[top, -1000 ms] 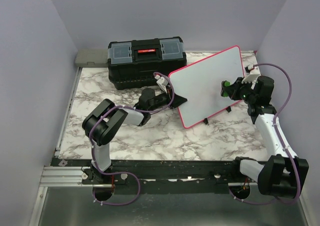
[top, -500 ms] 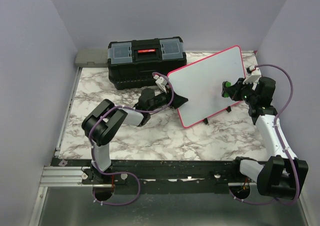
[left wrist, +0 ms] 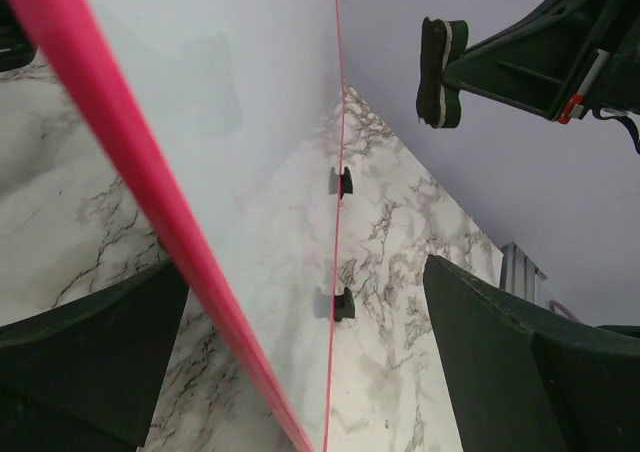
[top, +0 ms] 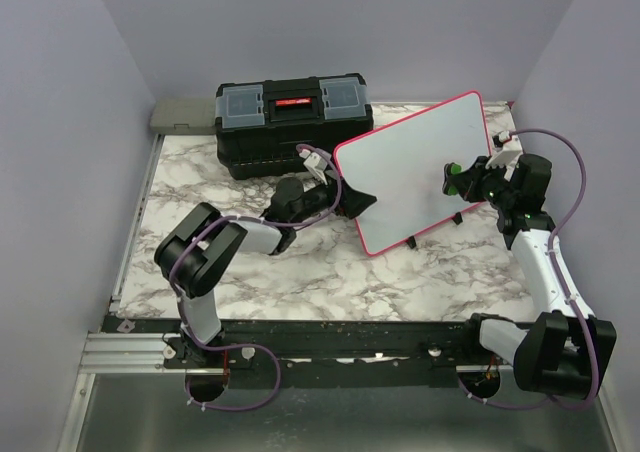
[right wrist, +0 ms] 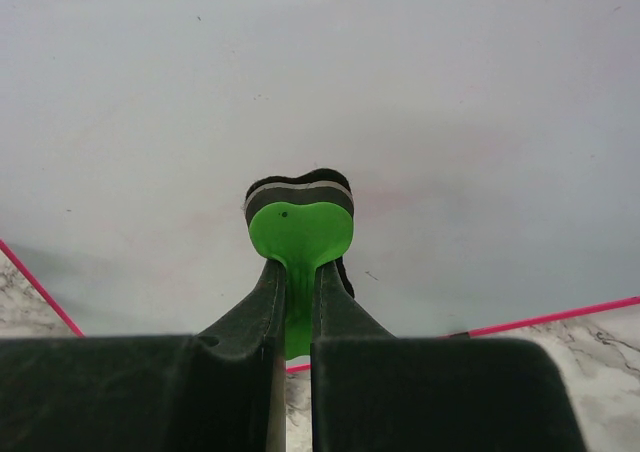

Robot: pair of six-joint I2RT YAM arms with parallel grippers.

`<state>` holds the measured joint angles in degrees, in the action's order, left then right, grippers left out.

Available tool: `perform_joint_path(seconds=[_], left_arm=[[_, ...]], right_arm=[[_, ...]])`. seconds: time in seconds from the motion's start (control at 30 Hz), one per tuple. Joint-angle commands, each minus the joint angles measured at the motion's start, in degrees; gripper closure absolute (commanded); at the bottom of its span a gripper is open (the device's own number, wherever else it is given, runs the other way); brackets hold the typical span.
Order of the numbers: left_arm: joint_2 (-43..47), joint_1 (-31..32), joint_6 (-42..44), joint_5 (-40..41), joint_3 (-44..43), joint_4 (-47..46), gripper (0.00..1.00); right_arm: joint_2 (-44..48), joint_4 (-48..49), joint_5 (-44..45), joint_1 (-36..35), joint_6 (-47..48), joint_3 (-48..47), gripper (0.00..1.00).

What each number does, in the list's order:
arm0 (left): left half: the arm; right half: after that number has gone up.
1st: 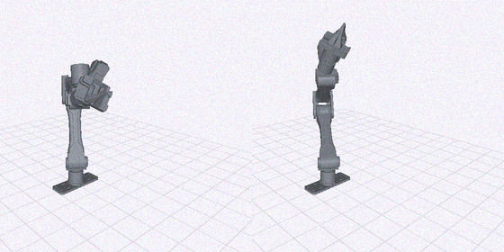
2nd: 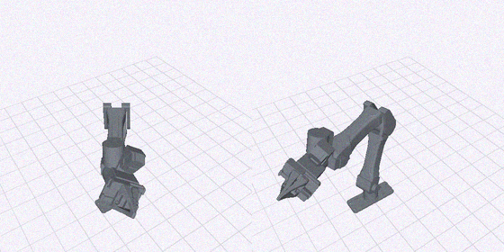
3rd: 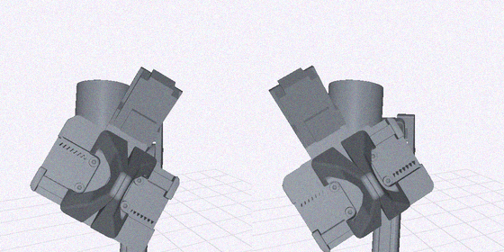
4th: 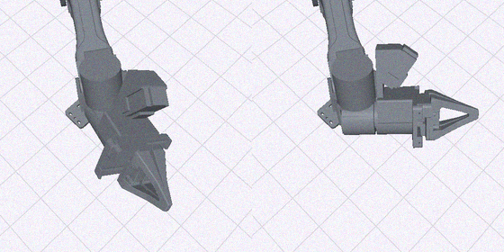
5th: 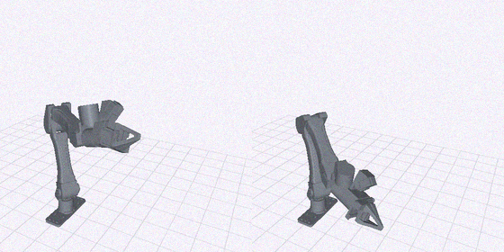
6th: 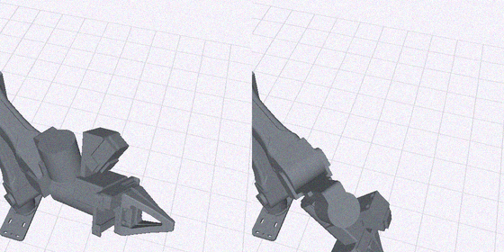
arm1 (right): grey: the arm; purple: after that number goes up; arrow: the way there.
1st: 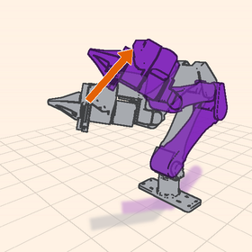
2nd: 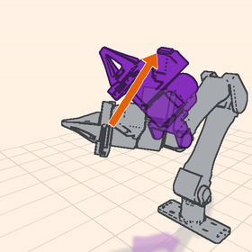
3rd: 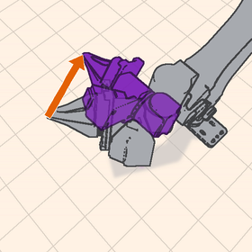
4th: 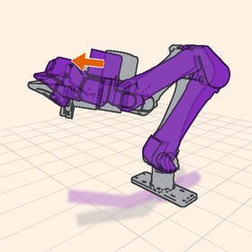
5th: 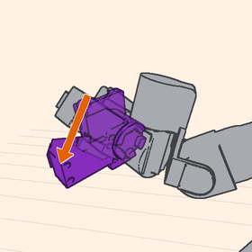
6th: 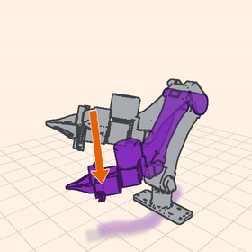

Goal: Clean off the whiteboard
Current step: Place the whiteboard eraser at the center of the board.

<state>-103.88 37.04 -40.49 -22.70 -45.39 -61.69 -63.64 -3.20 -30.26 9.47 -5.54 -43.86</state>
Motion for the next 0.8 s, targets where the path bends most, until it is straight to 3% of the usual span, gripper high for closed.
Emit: perform_joint_path(seconds=[0.0, 0.27, 0.5, 0.77], left_arm=[[4.31, -0.57, 0.56, 2.75, 3.63, -3.32, 0.01], [13.04, -1.06, 4.81, 4.59, 7.41, -0.28, 0.01], [22.25, -1.92, 5.62, 5.21, 14.35, -1.36, 0.01], [35.64, -6.47, 9.2, 1.45, 18.8, 10.58, 0.01]], right_arm=[[0.73, -0.48, -1.62, 0.38, 0.92, 0.79, 0.99], [0.92, -2.97, -3.76, 0.41, 5.78, -0.04, 0.99], [0.81, -14.2, -5.08, 0.48, 18.65, -4.36, 0.99], [2.55, -24.83, -0.72, 1.67, 28.73, -3.98, 0.99]])
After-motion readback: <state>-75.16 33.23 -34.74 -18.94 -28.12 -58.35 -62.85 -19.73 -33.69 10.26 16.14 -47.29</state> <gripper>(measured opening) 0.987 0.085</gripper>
